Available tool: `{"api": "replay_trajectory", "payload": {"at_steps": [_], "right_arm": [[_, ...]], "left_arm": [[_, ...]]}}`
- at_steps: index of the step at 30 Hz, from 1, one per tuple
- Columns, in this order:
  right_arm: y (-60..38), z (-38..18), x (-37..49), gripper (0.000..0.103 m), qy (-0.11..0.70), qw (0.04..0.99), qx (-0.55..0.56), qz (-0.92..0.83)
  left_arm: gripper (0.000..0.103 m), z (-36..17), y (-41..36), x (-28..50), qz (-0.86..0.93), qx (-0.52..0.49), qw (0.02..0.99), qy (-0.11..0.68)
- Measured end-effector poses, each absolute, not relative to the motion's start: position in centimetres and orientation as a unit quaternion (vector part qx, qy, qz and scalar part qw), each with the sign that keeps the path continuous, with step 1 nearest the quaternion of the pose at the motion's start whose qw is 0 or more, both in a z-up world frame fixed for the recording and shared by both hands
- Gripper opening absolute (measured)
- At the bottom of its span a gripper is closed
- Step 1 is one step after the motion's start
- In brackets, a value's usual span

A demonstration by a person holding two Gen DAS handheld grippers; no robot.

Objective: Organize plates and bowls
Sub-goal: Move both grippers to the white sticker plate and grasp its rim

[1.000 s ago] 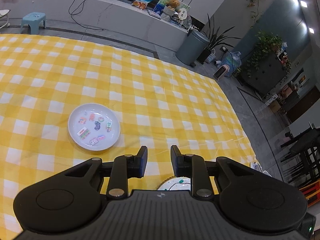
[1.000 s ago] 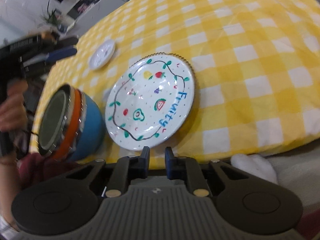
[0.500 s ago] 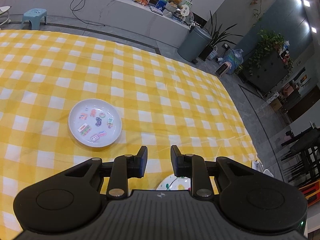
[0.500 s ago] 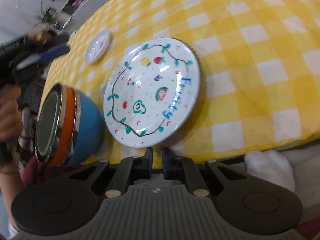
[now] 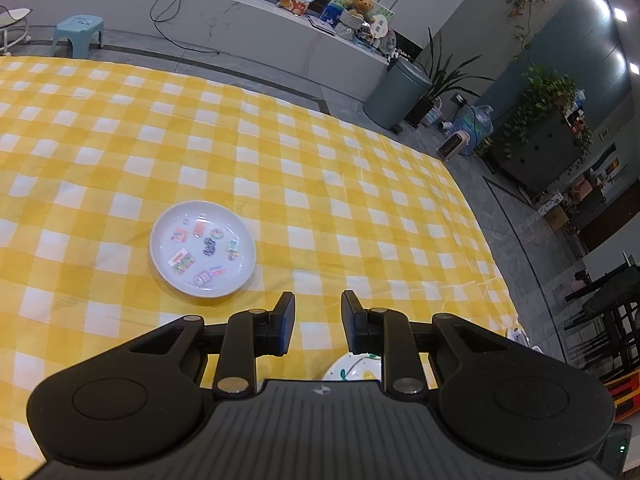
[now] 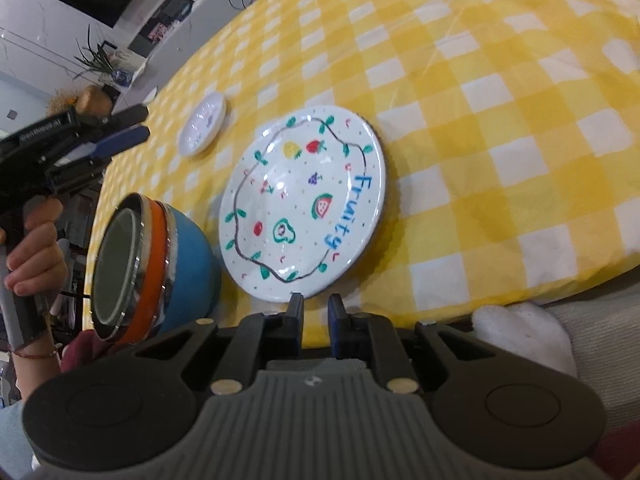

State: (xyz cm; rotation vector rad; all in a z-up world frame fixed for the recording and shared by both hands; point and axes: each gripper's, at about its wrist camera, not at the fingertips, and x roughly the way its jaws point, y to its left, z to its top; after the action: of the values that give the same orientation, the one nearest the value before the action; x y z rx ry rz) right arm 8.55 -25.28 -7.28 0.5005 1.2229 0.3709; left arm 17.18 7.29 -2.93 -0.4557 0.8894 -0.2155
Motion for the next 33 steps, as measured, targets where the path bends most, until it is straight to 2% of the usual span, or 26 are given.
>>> {"api": "replay_trajectory", "payload": {"at_steps": [5, 10, 13, 17, 20, 23, 27, 33], "right_arm": [[-26.7, -6.0, 8.4, 0.019, 0.536, 0.787, 0.251, 0.173], [-27.1, -3.4, 9.1, 0.020, 0.499, 0.805, 0.258, 0.191], [-26.6, -2.3, 10.1, 0.020, 0.492, 0.807, 0.255, 0.203], [-24.9, -1.3, 12.3, 0.020, 0.495, 0.801, 0.259, 0.215], [-23.2, -0.2, 14.3, 0.030, 0.493, 0.791, 0.271, 0.241], [-21.5, 1.2, 16.4, 0.030, 0.486, 0.785, 0.280, 0.263], [-18.6, 3.0, 19.0, 0.033, 0.473, 0.803, 0.250, 0.263], [-14.3, 2.2, 22.9, 0.038, 0.469, 0.825, 0.200, 0.243]], "left_arm": [[0.035, -2.3, 8.5, 17.2, -0.083, -0.224, 0.877, 0.416], [0.038, -2.0, 10.8, 17.2, -0.042, -0.231, 0.884, 0.405], [0.045, -2.0, 12.3, 17.3, -0.005, -0.225, 0.889, 0.398], [0.046, -2.9, 13.7, 18.0, -0.003, -0.231, 0.883, 0.408], [0.046, -3.3, 14.3, 18.5, -0.006, -0.219, 0.877, 0.428], [0.048, -3.2, 15.2, 18.4, -0.003, -0.227, 0.880, 0.418], [0.049, -3.6, 15.9, 19.3, -0.001, -0.237, 0.875, 0.422], [0.048, -5.4, 15.3, 20.9, -0.017, -0.238, 0.862, 0.446]]}}
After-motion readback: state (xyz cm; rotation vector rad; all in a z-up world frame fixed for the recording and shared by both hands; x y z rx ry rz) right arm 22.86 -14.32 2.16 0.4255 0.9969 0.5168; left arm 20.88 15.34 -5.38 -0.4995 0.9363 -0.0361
